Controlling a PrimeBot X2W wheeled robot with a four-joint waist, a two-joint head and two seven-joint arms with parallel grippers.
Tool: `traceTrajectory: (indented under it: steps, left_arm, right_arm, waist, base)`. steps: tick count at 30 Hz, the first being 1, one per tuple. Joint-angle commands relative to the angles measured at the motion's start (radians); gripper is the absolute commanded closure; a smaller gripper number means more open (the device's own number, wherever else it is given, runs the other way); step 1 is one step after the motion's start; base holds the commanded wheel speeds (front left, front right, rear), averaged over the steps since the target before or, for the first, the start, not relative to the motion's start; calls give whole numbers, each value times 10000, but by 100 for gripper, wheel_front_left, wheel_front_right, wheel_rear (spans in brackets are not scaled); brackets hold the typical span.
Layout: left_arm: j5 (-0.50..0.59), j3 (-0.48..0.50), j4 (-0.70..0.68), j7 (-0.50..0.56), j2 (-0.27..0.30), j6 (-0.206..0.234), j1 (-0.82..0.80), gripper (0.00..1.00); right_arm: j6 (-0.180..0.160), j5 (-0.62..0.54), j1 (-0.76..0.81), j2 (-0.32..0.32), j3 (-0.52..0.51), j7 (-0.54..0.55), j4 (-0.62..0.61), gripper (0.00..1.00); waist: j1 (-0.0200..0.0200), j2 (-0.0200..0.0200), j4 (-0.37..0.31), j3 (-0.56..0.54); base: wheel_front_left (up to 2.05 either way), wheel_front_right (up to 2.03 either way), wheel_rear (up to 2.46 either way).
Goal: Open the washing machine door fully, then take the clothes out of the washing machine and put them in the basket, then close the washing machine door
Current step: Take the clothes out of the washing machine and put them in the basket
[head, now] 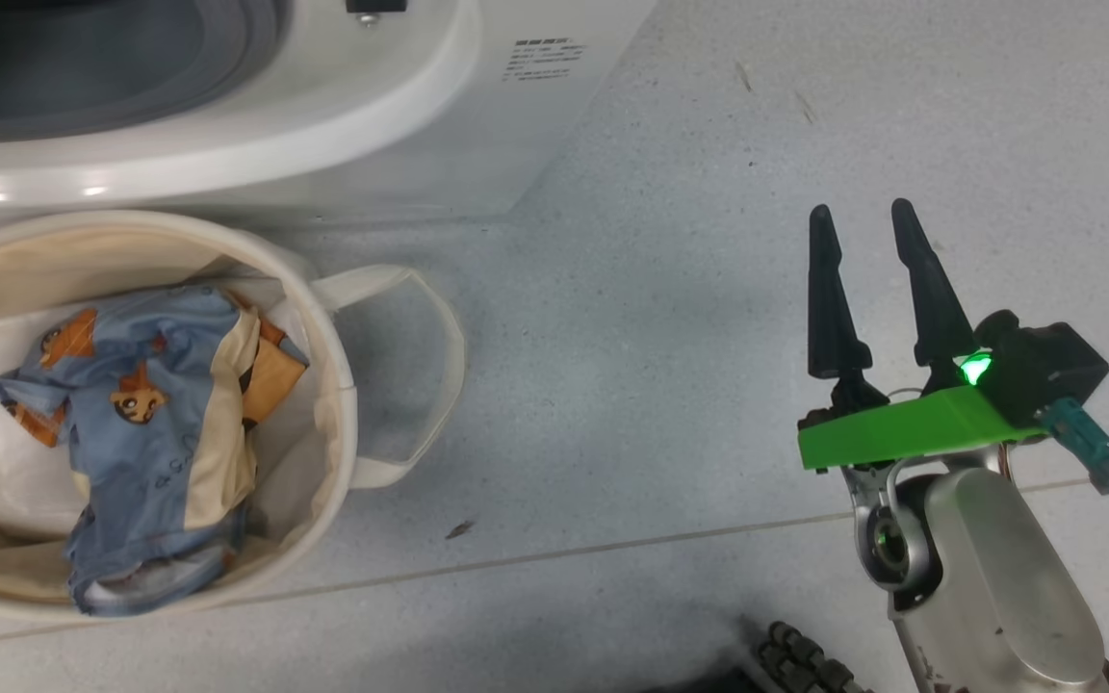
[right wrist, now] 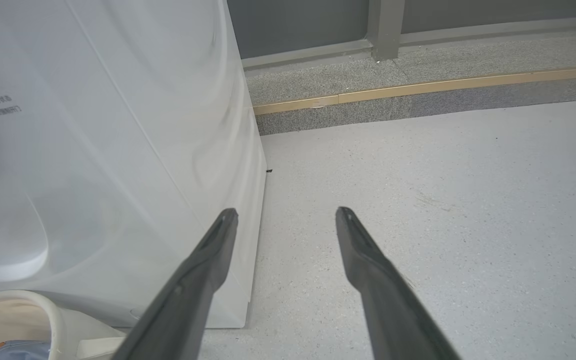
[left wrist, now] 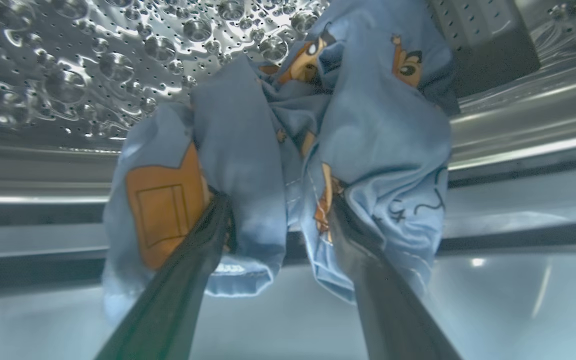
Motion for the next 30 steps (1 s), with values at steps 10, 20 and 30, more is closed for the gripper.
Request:
traceTrajectory:
  steps: [10, 20, 30]
  left_arm:
    - [-440, 199, -49, 854, 476, -348, 4, 100]
    - [-1014, 525, -114, -1611, 267, -368, 532, 100]
    - [-2138, 1358, -134, -4231, 200, -1006, 1721, 100]
  right_arm:
    - [8, -30, -9, 51, 109, -49, -321, 0]
    - [8, -93, 40, 51, 202, -49, -103, 0]
    - [8, -84, 264, 51, 267, -49, 215, 0]
  waist:
    - [-1, 0, 90, 75]
    - [-1, 0, 136, -462]
    - [-1, 0, 173, -1493]
  base:
    - [0, 0, 0]
    - [0, 0, 0]
    - [0, 0, 0]
